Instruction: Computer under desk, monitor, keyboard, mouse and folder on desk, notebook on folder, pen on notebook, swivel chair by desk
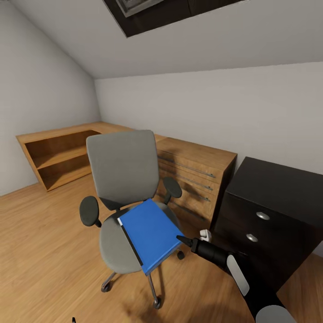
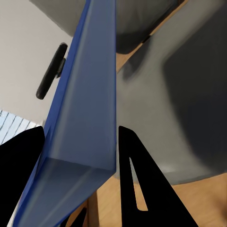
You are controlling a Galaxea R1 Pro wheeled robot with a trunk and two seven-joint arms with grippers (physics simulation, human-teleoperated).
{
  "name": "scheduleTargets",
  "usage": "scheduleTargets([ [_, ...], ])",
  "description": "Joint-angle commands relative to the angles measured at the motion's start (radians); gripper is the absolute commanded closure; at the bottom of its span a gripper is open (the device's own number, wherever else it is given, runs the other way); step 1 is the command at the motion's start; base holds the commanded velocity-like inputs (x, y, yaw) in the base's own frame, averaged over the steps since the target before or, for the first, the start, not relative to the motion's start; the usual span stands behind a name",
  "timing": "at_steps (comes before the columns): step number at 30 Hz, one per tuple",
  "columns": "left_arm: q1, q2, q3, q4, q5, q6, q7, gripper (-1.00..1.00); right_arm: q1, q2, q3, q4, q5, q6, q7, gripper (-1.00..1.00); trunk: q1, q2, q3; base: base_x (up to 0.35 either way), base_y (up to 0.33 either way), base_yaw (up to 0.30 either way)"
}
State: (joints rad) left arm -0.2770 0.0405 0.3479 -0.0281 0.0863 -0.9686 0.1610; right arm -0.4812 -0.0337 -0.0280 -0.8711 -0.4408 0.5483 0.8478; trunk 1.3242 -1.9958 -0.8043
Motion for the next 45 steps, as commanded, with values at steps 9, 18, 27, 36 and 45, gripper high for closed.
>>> scheduleTargets([
  [9, -0.001, -0.005, -0.009, 0.006, 0.007, 0.001, -0.005, -1.0, -0.001, 0.0, 0.003, -0.011, -0.007, 0.009, -0.042, 1.0, -0.035, 0.063, 0.027, 0.0, 0.0, 0.0],
  [18, -0.001, -0.006, -0.009, 0.006, 0.007, 0.002, -0.006, -1.0, 0.0, -0.007, 0.005, -0.131, -0.005, 0.075, -0.119, 1.0, -0.069, 0.126, 0.056, 0.0, 0.0, 0.0],
  [27, -0.001, -0.007, -0.009, 0.007, 0.007, 0.002, -0.006, -1.0, 0.0, -0.01, 0.003, -0.182, -0.008, 0.162, -0.126, 1.0, -0.104, 0.189, 0.084, 0.0, 0.0, 0.0],
  [36, -0.001, -0.01, -0.009, 0.007, 0.007, 0.003, -0.006, -1.0, 0.0, -0.011, 0.003, -0.252, -0.001, 0.299, -0.131, 1.0, -0.138, 0.252, 0.112, 0.0, 0.0, 0.0],
  [45, -0.001, -0.013, -0.009, 0.007, 0.007, 0.005, -0.006, -1.0, 0.0, -0.044, 0.004, -0.267, -0.014, 0.315, -0.114, 1.0, -0.173, 0.315, 0.14, 0.0, 0.0, 0.0],
])
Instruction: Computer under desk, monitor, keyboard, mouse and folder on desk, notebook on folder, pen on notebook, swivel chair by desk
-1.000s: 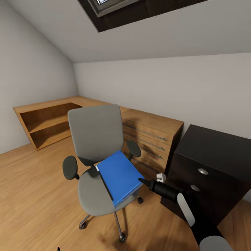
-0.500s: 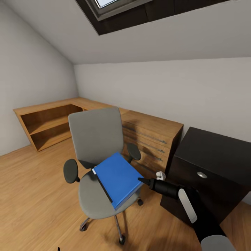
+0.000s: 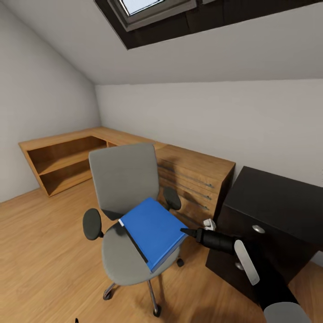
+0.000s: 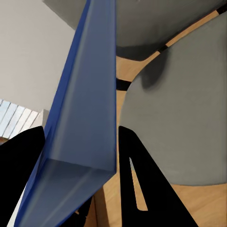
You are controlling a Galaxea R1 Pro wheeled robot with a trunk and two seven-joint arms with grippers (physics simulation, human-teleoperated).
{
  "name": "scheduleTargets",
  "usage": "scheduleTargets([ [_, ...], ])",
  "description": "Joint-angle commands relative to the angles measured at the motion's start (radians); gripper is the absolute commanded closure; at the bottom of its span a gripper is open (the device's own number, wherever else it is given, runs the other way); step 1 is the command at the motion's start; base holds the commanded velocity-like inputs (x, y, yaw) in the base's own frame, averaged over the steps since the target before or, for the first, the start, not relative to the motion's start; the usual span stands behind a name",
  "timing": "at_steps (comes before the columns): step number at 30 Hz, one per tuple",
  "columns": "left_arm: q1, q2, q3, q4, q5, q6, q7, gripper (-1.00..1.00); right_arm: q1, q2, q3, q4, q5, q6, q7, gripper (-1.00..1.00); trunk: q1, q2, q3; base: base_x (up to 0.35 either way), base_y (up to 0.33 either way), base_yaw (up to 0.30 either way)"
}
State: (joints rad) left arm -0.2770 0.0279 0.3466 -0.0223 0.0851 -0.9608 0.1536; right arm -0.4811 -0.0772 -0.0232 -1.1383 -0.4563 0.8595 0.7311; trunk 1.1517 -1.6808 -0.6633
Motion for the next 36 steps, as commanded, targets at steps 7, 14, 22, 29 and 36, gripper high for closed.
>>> scheduleTargets([
  [7, -0.001, 0.0, -0.008, 0.001, 0.007, 0.037, -0.002, -1.0, 0.001, -0.004, -0.001, -0.001, -0.002, 0.012, 0.012, 1.0, -0.027, 0.049, 0.022, 0.0, 0.0, -0.146],
  [14, -0.001, 0.0, -0.008, 0.001, 0.007, 0.106, -0.003, -1.0, 0.001, -0.006, -0.002, -0.001, -0.003, 0.013, 0.013, 1.0, -0.054, 0.098, 0.044, 0.0, 0.0, -0.164],
  [22, -0.001, 0.0, -0.008, 0.001, 0.007, 0.114, -0.003, -1.0, 0.001, -0.007, -0.003, -0.001, -0.017, 0.009, 0.013, 1.0, -0.085, 0.154, 0.069, 0.0, 0.0, -0.013],
  [29, -0.001, -0.002, -0.008, 0.001, 0.007, 0.114, -0.006, -1.0, 0.001, -0.007, -0.005, 0.0, -0.019, 0.006, 0.013, 1.0, -0.111, 0.203, 0.096, 0.0, 0.0, -0.156],
  [36, 0.003, -0.013, -0.01, 0.001, -0.058, 0.113, -0.005, -1.0, 0.001, -0.008, -0.061, -0.001, -0.018, -0.001, 0.011, 1.0, -0.138, 0.252, 0.124, 0.0, 0.0, -0.241],
])
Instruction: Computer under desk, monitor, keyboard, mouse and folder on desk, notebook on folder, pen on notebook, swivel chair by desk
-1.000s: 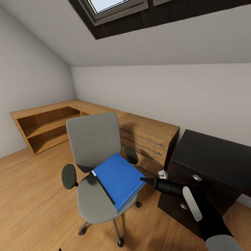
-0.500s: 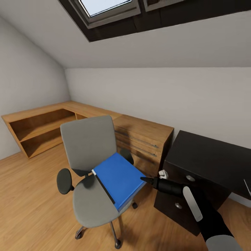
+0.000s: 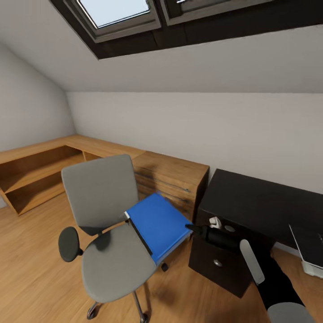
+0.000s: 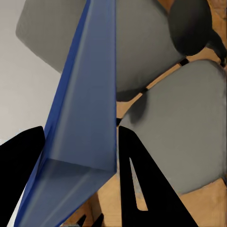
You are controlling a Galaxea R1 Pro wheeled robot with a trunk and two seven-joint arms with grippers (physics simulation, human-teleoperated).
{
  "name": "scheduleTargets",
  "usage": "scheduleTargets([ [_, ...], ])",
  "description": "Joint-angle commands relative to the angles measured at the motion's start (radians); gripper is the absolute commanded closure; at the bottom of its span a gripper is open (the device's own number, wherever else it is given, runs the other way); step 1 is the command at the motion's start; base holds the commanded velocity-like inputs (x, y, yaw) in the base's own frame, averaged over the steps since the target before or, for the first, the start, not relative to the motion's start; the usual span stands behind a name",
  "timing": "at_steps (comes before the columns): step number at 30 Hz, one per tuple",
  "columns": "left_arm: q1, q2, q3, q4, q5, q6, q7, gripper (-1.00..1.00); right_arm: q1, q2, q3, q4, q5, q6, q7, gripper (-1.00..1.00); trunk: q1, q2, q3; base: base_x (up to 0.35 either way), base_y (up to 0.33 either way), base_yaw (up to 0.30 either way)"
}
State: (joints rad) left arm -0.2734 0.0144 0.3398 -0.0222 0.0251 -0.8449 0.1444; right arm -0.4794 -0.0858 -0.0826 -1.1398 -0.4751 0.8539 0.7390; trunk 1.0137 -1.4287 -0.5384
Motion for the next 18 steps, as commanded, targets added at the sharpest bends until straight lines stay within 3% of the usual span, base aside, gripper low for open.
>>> scheduleTargets([
  [1, 0.0, 0.0, -0.004, 0.001, -0.02, -0.003, 0.004, -1.0, -0.001, -0.001, -0.012, 0.0, 0.001, 0.004, 0.002, 1.0, -0.004, 0.007, 0.003, 0.0, 0.0, -0.242],
  [6, 0.009, -0.016, -0.004, 0.001, -0.093, -0.005, 0.006, -1.0, -0.001, -0.014, -0.027, -0.001, 0.001, 0.002, 0.002, 1.0, -0.023, 0.042, 0.024, 0.0, 0.0, -0.242],
  [9, 0.053, -0.029, -0.005, 0.001, -0.142, -0.015, 0.008, -1.0, -0.001, -0.02, -0.047, 0.0, 0.002, 0.0, 0.001, 1.0, -0.035, 0.063, 0.036, 0.0, 0.0, -0.241],
  [14, 0.128, -0.039, -0.005, 0.001, -0.223, -0.183, 0.006, -1.0, -0.001, -0.021, -0.078, -0.001, 0.008, -0.001, -0.001, 1.0, -0.054, 0.098, 0.057, 0.0, 0.0, -0.24],
  [18, 0.157, -0.049, -0.004, 0.001, -0.267, -0.202, 0.008, -1.0, -0.001, -0.022, -0.081, 0.0, 0.01, -0.001, -0.001, 1.0, -0.069, 0.126, 0.073, 0.0, 0.0, -0.24],
])
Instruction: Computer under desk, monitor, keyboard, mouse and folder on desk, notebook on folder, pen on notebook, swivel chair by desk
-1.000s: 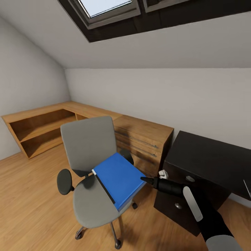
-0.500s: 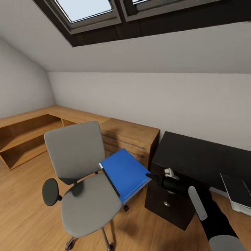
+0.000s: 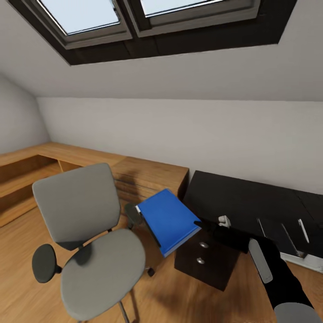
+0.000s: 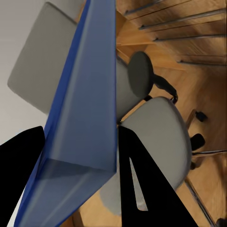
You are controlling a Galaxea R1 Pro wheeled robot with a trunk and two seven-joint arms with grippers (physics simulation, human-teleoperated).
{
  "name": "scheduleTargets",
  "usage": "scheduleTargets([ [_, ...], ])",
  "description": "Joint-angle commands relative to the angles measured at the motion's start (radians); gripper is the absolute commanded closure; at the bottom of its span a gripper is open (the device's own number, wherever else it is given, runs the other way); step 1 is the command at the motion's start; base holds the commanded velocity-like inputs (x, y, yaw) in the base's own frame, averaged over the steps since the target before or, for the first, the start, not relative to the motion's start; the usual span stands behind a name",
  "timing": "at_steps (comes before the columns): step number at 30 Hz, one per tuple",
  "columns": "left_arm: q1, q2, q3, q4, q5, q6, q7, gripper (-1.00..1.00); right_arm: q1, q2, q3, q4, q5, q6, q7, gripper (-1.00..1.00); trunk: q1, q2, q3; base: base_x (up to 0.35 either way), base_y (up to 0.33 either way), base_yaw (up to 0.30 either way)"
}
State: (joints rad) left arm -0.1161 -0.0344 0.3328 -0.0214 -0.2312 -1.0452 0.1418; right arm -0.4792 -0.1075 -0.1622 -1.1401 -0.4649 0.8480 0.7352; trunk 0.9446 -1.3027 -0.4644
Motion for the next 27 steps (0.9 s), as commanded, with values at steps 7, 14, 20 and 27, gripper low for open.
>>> scheduleTargets([
  [7, 0.008, 0.002, 0.001, 0.0, -0.025, -0.002, 0.011, -1.0, -0.001, 0.0, -0.002, 0.002, 0.0, -0.029, 0.002, 1.0, -0.019, 0.035, 0.022, 0.0, 0.0, -0.242],
  [14, 0.009, 0.008, 0.0, 0.0, -0.026, -0.002, 0.01, -1.0, -0.001, 0.0, -0.002, 0.002, 0.001, -0.043, 0.001, 1.0, -0.019, 0.035, 0.027, 0.0, 0.0, -0.254],
  [20, 0.009, 0.01, 0.0, 0.0, -0.027, -0.002, 0.012, -1.0, -0.001, 0.0, -0.002, 0.004, 0.002, -0.062, -0.005, 1.0, -0.019, 0.035, 0.032, 0.0, 0.0, -0.257],
  [27, 0.009, 0.01, 0.0, 0.0, -0.027, -0.002, 0.012, -1.0, -0.001, 0.0, -0.002, 0.006, 0.003, -0.099, -0.014, 1.0, -0.019, 0.035, 0.037, 0.0, 0.0, -0.259],
])
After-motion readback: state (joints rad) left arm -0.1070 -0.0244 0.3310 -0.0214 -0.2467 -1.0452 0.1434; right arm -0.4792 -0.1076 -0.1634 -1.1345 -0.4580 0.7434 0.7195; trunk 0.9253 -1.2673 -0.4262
